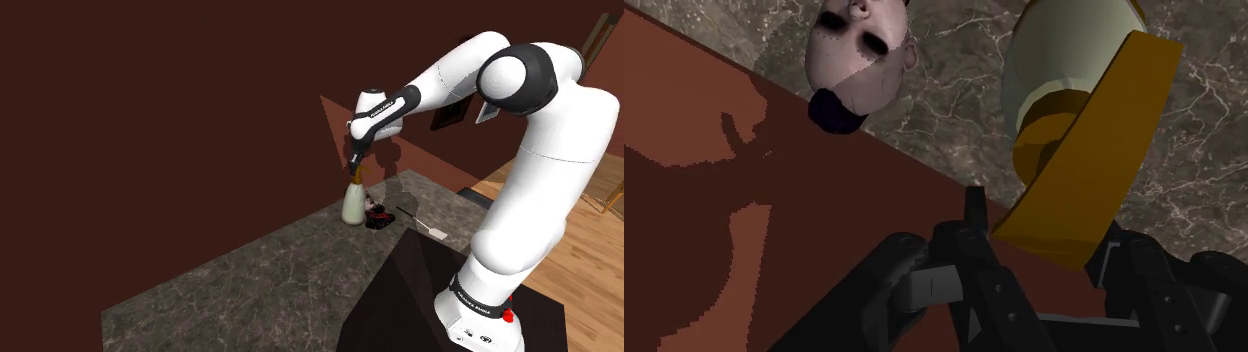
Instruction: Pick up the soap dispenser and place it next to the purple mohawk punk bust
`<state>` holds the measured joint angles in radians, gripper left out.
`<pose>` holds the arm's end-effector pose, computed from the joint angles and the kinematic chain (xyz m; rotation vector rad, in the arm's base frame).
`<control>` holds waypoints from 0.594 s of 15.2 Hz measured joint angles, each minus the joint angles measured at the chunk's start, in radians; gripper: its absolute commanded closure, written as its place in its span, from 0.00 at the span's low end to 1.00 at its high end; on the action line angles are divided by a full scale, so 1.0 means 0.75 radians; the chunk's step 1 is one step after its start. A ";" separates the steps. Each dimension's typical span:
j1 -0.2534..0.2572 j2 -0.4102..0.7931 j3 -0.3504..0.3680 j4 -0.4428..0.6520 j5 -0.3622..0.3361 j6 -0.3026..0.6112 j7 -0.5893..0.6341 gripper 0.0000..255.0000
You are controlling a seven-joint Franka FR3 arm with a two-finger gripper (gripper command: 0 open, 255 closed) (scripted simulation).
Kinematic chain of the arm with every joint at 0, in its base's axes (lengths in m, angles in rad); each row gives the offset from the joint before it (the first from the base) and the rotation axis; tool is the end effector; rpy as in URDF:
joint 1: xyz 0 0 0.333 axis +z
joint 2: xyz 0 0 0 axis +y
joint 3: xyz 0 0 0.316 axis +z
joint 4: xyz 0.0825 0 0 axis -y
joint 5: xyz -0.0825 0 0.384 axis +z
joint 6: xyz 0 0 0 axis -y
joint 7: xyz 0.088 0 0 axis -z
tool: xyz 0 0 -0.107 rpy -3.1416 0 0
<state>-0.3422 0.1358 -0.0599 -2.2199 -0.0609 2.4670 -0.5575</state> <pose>0.5098 -0.2164 0.3255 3.0293 0.3068 0.1163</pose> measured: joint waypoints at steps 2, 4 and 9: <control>-0.004 0.023 -0.002 -0.010 0.001 0.034 -0.006 1.00; -0.004 0.046 -0.002 -0.021 0.001 0.067 -0.003 1.00; -0.003 0.117 -0.001 -0.031 0.000 0.148 0.004 1.00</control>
<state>-0.3442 0.2232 -0.0607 -2.2433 -0.0611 2.5779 -0.5549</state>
